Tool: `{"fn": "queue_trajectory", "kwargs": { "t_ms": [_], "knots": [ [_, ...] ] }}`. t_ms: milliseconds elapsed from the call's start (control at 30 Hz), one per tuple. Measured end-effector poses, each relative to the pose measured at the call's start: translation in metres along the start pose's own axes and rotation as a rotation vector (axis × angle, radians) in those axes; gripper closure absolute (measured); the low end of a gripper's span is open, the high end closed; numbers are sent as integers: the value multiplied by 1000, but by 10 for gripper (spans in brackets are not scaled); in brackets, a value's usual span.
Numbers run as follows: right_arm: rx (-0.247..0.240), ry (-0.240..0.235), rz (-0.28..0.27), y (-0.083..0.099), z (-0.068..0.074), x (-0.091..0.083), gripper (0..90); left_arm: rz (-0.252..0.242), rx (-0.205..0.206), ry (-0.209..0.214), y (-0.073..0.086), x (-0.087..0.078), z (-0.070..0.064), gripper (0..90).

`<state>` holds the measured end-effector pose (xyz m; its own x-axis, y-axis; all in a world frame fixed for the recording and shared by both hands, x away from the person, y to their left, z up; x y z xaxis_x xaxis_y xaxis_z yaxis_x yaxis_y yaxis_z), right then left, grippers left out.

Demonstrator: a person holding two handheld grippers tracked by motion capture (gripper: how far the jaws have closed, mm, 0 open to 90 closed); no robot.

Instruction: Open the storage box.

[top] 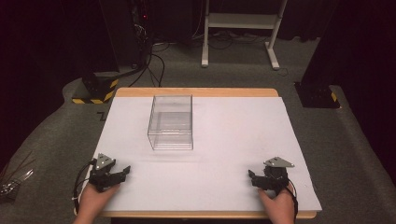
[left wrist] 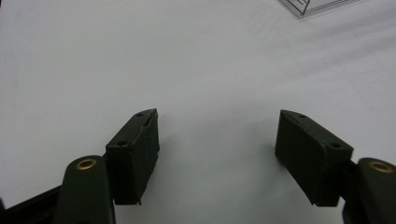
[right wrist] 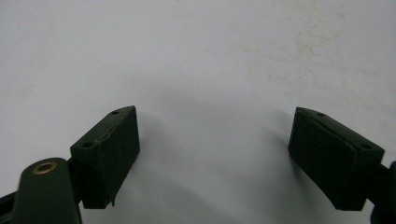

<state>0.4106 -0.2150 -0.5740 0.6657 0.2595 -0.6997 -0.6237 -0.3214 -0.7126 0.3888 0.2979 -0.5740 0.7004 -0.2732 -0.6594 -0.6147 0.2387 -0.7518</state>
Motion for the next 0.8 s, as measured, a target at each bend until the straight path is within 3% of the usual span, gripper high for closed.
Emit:
{"fn": "queue_trajectory", "kwargs": {
  "t_ms": [500, 700, 800],
  "knots": [
    [0, -11, 2, 0, 0, 0, 155, 2, -4, -4, 0, 0, 0, 303],
    [6, -13, 3, 0, 0, 0, 154, 13, -1, 19, -1, 1, -3, 221],
    [1, -11, 2, 0, 0, 0, 154, 1, -17, 53, -4, -1, -7, 214]
  ]
}}
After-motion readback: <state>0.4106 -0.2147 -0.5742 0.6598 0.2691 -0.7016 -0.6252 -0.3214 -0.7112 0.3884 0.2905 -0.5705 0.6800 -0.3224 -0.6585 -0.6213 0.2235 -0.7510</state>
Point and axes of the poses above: each handheld gripper's, and its own axes: x roughly forward along the jaws, y roughly out of its underside, z roughly to its left, the point moved 10 cm from there along x, roughly forward along the jaws, and after that the axes turned 2 degrees about y, right-handed, at the moved point
